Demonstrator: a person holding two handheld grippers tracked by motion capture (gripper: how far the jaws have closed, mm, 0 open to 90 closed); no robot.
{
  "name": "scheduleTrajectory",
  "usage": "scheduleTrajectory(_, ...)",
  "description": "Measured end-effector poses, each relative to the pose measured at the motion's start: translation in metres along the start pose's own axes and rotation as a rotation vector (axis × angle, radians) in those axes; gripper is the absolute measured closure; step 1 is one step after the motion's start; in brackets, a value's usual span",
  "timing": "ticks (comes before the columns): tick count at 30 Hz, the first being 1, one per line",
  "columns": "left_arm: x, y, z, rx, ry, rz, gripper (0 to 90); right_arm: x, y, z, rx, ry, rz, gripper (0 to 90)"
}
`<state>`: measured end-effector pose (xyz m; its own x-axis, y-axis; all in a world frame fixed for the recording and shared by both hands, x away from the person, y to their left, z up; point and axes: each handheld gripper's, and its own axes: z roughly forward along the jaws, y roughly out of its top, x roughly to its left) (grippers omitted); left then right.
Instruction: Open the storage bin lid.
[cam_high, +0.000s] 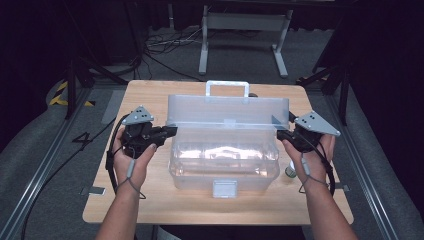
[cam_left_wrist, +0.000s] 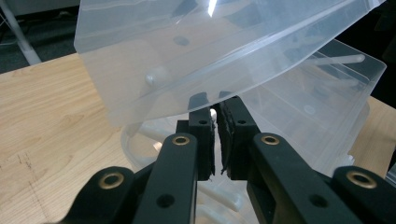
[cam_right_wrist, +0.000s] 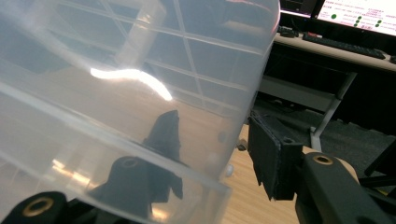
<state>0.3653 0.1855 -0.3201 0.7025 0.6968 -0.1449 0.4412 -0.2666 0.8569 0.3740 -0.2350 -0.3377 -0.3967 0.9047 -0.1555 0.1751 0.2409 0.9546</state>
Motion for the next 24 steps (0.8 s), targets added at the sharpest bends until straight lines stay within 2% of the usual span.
scheduleTrajectory(4, 0.000, 0.000, 0.001, 0.014, 0.001, 0.000, 77.0, 0.000, 0.000, 0.001, -0.017, -0.020, -0.005, 56.7)
scheduleTrajectory(6, -0.001, -0.001, 0.002, 0.022, 0.012, 0.000, 71.4, 0.000, 0.001, 0.001, -0.025, -0.029, -0.004, 57.7)
scheduleTrajectory(9, -0.002, -0.001, 0.001, 0.023, 0.019, 0.001, 68.8, 0.000, 0.002, 0.002, -0.031, -0.035, -0.004, 58.4)
scheduleTrajectory(18, 0.000, -0.006, -0.005, 0.038, -0.002, -0.005, 59.8, -0.002, 0.005, 0.007, -0.065, -0.055, 0.004, 59.6)
scheduleTrajectory(24, 0.001, -0.010, -0.010, 0.051, -0.016, -0.005, 57.4, -0.003, 0.008, 0.011, -0.092, -0.067, 0.012, 60.3)
